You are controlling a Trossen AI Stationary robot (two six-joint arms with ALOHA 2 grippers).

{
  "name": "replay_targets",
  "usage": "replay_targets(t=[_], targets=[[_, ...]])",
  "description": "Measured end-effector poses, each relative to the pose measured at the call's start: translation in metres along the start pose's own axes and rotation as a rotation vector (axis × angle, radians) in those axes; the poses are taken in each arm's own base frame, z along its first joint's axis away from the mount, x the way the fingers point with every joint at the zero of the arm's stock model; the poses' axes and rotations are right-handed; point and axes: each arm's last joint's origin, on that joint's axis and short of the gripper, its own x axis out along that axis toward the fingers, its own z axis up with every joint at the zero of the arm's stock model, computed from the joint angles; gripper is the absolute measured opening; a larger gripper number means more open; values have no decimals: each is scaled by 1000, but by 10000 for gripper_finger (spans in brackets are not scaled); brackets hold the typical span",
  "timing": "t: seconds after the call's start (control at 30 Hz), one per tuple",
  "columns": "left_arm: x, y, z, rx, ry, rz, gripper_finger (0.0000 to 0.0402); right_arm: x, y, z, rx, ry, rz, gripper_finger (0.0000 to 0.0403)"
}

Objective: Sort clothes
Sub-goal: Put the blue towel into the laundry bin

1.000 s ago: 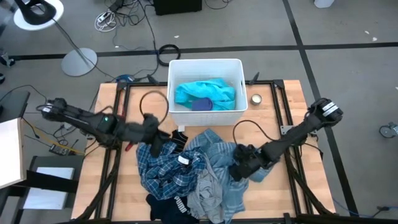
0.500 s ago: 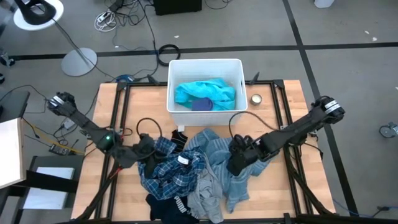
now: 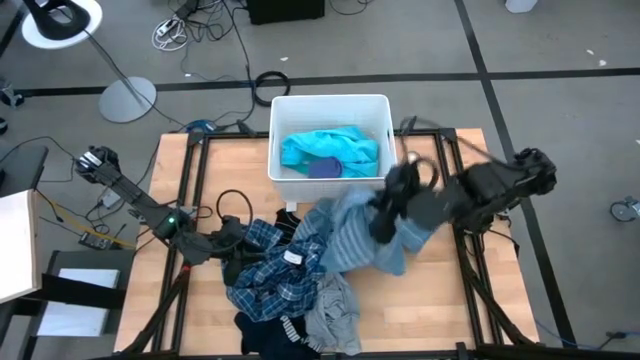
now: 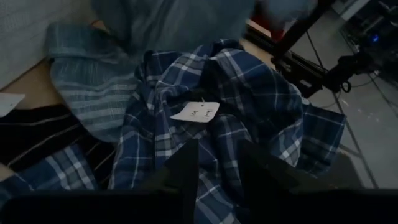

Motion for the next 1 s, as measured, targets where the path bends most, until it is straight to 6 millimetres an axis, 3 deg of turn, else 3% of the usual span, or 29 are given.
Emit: replay_targets(t=[0.23, 0.5, 0.8, 1.0], targets=[[0, 2, -1, 43, 13, 13, 114, 0, -16, 76, 18, -394, -3, 1], [-2, 6, -4, 75, 43, 44, 114, 20, -44, 136, 86, -794, 7, 0], [-3, 6, -4, 91, 45, 46, 114, 69, -83, 177, 74, -1243, 97, 1], [-3, 5, -2, 56, 29, 41, 114, 106, -121, 185, 102, -1281, 35, 3]])
